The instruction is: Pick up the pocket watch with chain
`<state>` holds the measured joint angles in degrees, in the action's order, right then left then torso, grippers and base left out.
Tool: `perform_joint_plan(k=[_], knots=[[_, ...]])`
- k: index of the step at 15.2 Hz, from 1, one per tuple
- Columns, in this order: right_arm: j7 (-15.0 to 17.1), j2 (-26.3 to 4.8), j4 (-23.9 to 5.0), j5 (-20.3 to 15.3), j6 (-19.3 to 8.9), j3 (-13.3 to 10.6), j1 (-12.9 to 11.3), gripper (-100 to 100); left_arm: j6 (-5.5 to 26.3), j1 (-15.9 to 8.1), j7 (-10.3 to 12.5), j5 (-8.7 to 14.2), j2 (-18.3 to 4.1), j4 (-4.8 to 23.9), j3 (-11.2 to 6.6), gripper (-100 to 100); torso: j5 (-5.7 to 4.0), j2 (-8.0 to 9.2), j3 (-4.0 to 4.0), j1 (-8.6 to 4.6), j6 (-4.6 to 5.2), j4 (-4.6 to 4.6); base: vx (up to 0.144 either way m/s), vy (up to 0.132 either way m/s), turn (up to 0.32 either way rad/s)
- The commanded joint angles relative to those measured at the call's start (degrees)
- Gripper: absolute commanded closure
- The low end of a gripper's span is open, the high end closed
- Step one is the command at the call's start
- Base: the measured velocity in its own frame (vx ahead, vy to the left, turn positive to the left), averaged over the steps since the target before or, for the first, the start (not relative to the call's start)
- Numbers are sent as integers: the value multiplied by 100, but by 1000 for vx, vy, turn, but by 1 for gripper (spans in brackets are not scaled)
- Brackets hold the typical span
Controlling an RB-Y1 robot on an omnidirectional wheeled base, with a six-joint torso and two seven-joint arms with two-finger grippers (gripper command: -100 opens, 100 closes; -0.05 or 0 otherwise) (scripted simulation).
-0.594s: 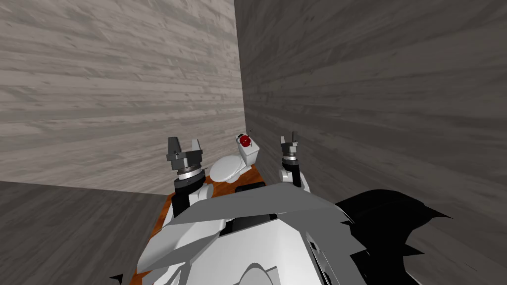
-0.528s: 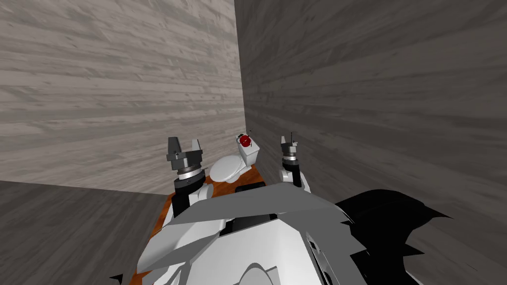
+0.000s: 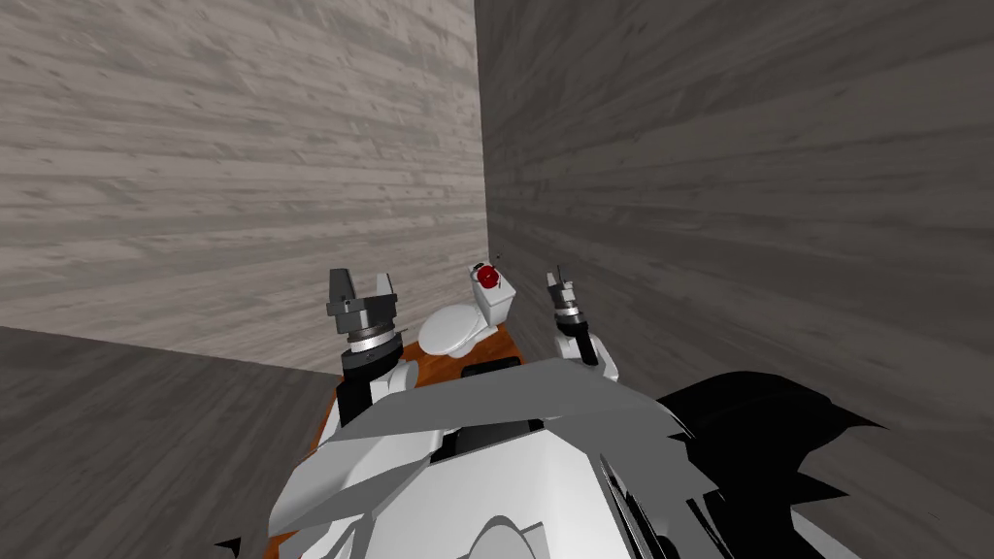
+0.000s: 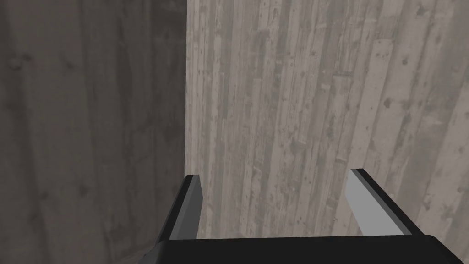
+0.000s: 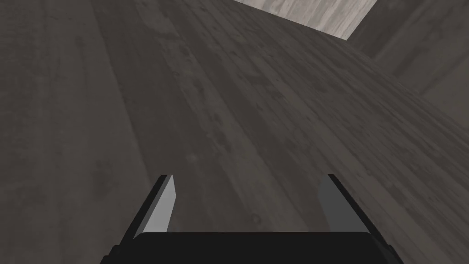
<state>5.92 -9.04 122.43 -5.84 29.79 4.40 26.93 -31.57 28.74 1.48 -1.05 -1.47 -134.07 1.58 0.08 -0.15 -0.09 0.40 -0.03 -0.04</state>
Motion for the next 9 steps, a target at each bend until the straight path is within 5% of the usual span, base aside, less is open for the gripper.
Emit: perform_joint_plan(k=[1, 9], knots=[[-68, -261, -180, -97, -126, 8, 42, -100, 0, 0, 0, 0, 0, 0, 0, 0, 0, 0, 0, 0, 0, 0, 19, 110, 122], [-303, -1181, -917, -478, -654, 89, 174, -100, 0, 0, 0, 0, 0, 0, 0, 0, 3, -7, -4, 14, -1, -1, 51, 131, 137]])
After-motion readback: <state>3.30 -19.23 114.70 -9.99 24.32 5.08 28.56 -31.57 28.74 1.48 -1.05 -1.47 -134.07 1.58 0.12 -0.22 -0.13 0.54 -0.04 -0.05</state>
